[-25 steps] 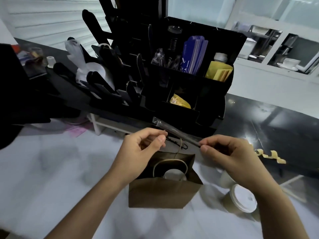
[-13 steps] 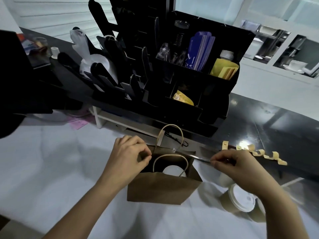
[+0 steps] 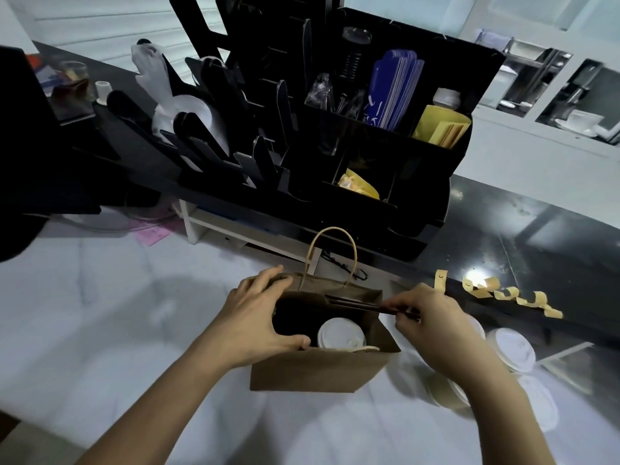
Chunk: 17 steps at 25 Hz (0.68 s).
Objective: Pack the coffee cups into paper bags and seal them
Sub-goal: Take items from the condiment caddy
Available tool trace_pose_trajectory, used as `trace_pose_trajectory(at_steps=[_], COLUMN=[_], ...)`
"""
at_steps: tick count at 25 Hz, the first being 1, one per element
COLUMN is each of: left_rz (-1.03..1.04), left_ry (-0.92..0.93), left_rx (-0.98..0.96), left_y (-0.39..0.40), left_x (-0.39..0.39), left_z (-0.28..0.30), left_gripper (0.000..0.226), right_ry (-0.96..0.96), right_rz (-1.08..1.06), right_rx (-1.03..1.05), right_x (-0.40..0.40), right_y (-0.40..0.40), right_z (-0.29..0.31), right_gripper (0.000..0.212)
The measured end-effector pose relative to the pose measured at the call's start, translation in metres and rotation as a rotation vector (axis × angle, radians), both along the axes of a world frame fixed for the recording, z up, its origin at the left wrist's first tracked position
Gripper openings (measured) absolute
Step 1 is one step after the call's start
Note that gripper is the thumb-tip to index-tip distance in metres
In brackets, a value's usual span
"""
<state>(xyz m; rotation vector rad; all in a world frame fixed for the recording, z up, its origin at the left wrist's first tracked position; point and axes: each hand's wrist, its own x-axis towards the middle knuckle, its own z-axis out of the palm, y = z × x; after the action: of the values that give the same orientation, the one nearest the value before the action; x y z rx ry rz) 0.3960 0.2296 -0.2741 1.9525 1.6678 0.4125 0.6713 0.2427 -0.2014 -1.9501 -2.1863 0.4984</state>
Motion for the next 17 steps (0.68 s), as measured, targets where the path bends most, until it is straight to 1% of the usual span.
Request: trace_pose_trajectory(at_steps=[3, 5, 7, 9, 12, 17], left_rz=[-0.030, -0.045, -0.057, -0.065, -0.072, -0.079], left_ry=[-0.053, -0.083, -0.104, -0.115, -0.117, -0.115], left_rx=[-0.021, -0.028, -0.026, -0.023, -0.020, -0.016], left_y=[0.001, 0.001, 0.001, 0.002, 0.003, 0.003], left_x=[-0.001, -0.002, -0.003, -0.003, -0.003, -0.005], left_z=[0.000, -0.001, -0.003, -0.003, -0.004, -0.006], left_gripper=[0.115, 0.118, 0.120, 0.121, 0.121, 0.121], right_ry=[0.003, -0.108, -0.232, -0.268, -0.265, -0.395], right_rz=[0.059, 0.130, 0.209, 0.257, 0.300, 0.392], right_rx=[0.105, 0.192, 0.237, 0.233, 0.233, 0.236], right_x=[-0.013, -0.022, -0.031, -0.039, -0.051, -0.073], right_y=[0.002, 0.006, 0.011, 0.018, 0.026, 0.034], right_z=[-0.008, -0.017, -0.028, -0.038, -0.048, -0.062], right_gripper=[0.031, 0.027, 0.024, 0.024, 0.026, 0.031])
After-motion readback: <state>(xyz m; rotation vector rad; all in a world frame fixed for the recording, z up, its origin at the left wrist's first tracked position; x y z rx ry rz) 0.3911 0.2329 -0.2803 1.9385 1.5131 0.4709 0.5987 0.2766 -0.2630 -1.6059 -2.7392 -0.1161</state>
